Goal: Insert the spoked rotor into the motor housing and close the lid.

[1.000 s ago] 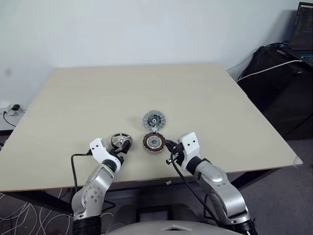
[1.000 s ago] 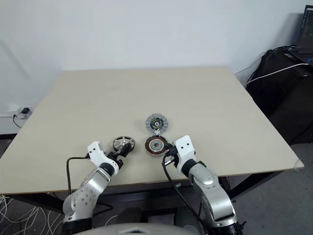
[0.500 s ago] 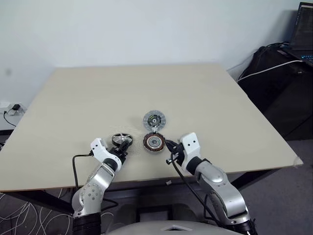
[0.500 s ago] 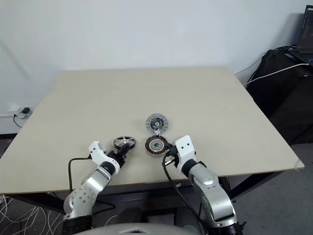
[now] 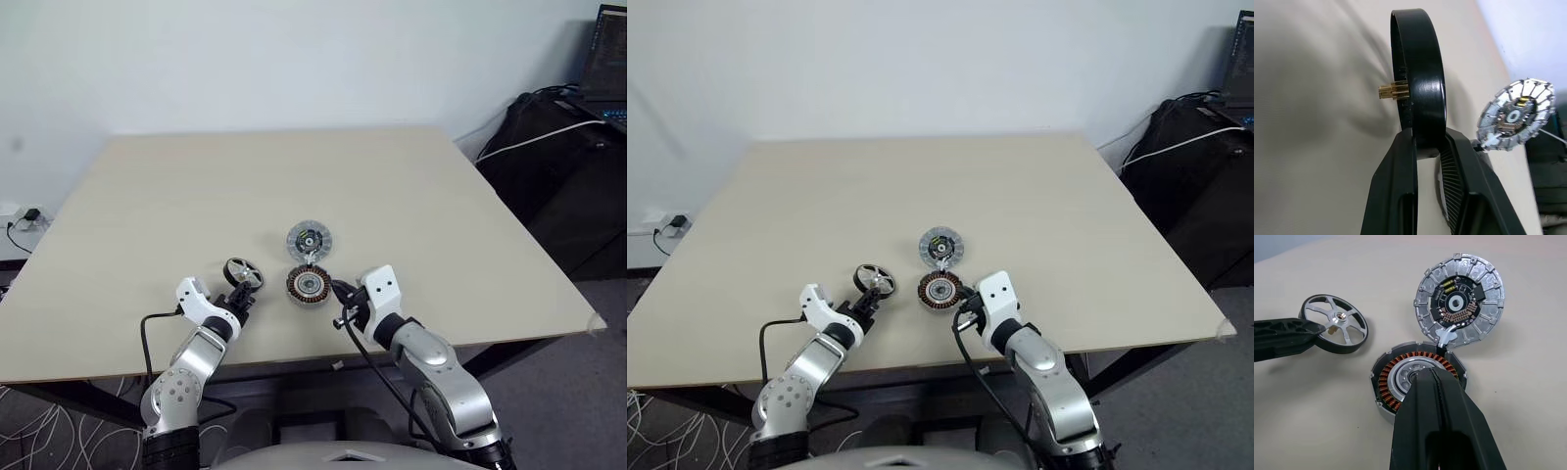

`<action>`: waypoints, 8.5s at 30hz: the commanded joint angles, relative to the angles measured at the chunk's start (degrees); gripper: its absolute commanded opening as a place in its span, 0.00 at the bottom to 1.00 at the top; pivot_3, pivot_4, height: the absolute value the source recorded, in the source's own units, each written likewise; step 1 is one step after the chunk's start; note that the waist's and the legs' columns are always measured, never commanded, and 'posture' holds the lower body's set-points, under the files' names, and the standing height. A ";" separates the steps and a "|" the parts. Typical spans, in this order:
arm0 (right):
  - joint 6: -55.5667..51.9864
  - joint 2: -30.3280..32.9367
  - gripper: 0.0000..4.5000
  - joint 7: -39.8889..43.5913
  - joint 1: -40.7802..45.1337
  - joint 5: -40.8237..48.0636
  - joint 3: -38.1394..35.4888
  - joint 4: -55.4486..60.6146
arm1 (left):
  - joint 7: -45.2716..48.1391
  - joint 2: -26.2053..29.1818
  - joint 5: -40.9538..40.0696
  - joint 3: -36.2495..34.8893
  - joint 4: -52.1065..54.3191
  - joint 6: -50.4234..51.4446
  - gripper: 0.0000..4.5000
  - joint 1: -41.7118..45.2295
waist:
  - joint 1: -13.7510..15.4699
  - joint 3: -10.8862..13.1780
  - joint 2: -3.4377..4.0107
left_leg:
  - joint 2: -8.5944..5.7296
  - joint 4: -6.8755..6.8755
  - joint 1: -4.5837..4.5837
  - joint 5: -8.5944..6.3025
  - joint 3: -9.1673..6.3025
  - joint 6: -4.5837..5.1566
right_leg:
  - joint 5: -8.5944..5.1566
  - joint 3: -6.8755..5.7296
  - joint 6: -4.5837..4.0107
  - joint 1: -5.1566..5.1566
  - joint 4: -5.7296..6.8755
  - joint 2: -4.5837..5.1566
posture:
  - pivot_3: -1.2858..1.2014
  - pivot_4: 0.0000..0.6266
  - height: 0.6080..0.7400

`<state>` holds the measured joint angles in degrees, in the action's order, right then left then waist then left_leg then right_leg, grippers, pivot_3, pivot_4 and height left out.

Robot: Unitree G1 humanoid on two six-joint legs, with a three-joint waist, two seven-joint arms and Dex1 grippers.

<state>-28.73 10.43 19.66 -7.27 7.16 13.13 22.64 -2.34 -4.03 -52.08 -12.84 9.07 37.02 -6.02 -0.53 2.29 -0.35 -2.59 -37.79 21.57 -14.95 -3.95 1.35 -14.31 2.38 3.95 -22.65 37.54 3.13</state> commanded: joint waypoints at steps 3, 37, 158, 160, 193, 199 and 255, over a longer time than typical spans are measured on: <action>0.85 0.79 0.00 0.88 -0.30 1.36 -0.62 2.91 | 7.21 -2.15 -7.28 3.49 6.25 2.49 0.08 -1.95 | -0.01 0.00 0.00 | -0.01 0.01 0.01 0.00 0.00 0.00 | 0.00 -0.01 0.00 0.01 -0.05 0.02 | 0.52 0.00 1.00; -1.27 3.18 0.00 -0.09 -3.52 3.94 -1.04 7.33 | 11.83 -2.74 -9.35 8.60 -9.42 10.57 0.08 7.70 | 0.09 -0.01 0.02 | -0.04 0.07 0.05 -0.04 -0.08 0.09 | 0.24 0.02 0.20 0.17 -0.61 -0.02 | 0.52 0.00 1.00; -6.11 19.85 0.89 22.15 31.15 -12.83 21.55 -15.01 | 31.56 11.60 41.60 25.19 -9.25 -44.41 0.00 -7.55 | -0.08 -0.54 0.72 | -0.02 -0.07 0.00 0.01 0.19 0.33 | 0.56 0.13 0.29 0.19 -0.67 -0.02 | 0.52 0.00 1.00; -4.60 20.44 0.89 25.43 33.41 -14.75 24.63 -16.71 | 31.46 11.53 41.59 25.12 -9.12 -44.37 0.00 -7.68 | 0.00 -0.53 0.70 | -0.03 -0.05 0.01 0.01 0.19 0.33 | 0.56 0.13 0.27 0.18 -0.68 -0.01 | 0.52 0.00 1.00; 10.52 15.14 0.29 42.60 43.88 -27.88 30.68 -32.27 | 29.92 10.45 41.84 24.99 -7.99 -44.58 0.00 -9.15 | 0.00 -0.57 0.72 | -0.06 -0.05 0.00 0.01 0.16 0.33 | 0.78 0.12 -0.02 0.18 -0.65 0.01 | 0.52 0.00 1.00; 8.64 14.68 0.29 42.85 42.56 -26.78 28.57 -31.92 | 29.81 10.24 41.84 25.10 -7.99 -44.50 0.00 -9.18 | 0.06 -0.58 0.72 | -0.10 -0.03 0.00 0.01 0.15 0.33 | 0.78 0.12 -0.03 0.18 -0.66 0.05 | 0.52 0.00 1.00; -63.08 -8.41 0.02 7.52 38.24 -2.17 -0.09 -12.14 | 30.54 9.20 41.20 25.41 -9.15 -42.97 0.00 -9.13 | -0.28 -0.55 0.74 | -0.30 0.18 0.15 -0.03 0.00 0.31 | 0.79 0.04 0.05 -0.05 -0.65 0.29 | 0.52 0.00 1.00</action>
<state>-91.91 2.80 28.54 28.88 4.35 15.11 9.93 27.83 5.54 -10.21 12.35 -1.17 -5.50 -15.57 -0.81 1.74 0.39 -2.89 -37.59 21.71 -14.98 -3.95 1.66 -13.51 2.42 4.00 -22.70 36.90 3.43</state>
